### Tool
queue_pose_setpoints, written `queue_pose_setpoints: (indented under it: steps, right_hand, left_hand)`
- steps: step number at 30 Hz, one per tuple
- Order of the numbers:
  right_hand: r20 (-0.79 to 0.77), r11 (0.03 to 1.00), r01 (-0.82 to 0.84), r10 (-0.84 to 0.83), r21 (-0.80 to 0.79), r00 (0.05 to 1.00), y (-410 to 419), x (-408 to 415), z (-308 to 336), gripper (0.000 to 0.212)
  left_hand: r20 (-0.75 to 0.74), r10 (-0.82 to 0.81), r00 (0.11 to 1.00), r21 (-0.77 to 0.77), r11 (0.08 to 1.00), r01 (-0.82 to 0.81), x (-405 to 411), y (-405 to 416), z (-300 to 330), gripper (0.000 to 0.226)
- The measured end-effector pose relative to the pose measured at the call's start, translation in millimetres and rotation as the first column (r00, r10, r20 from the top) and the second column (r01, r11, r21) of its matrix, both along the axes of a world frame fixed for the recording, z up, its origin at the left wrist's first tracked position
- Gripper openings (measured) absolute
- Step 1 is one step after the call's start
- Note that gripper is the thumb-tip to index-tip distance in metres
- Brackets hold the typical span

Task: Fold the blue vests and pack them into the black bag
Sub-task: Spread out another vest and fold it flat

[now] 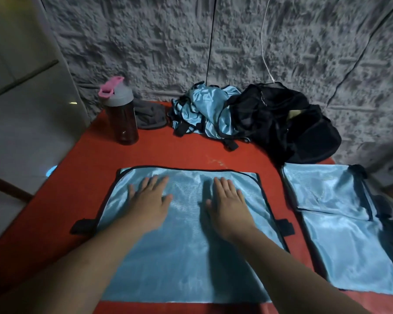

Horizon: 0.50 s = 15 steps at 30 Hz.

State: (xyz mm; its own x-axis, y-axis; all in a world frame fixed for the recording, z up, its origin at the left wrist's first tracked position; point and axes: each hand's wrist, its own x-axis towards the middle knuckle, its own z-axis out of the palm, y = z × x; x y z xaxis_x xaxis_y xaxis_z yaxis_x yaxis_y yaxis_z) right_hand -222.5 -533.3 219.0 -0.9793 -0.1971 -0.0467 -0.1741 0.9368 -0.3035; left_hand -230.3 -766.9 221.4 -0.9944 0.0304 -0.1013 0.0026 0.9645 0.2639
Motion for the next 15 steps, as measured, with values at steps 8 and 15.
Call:
queue_pose_setpoints:
  steps: [8, 15]
  right_hand:
    - [0.025, 0.962, 0.236, -0.241, 0.135, 0.970, 46.4, -27.3, -13.7, 0.077]
    - [-0.057, 0.986, 0.164, -0.162, 0.042, 0.985, 16.9, 10.5, 10.2, 0.071]
  left_hand:
    - [-0.023, 0.161, 0.987, -0.098, 0.982, -0.163, -7.4, -40.8, -14.0, 0.065]
    - [-0.084, 0.100, 0.991, -0.116, 0.987, -0.109, 11.1, -22.2, 5.7, 0.064]
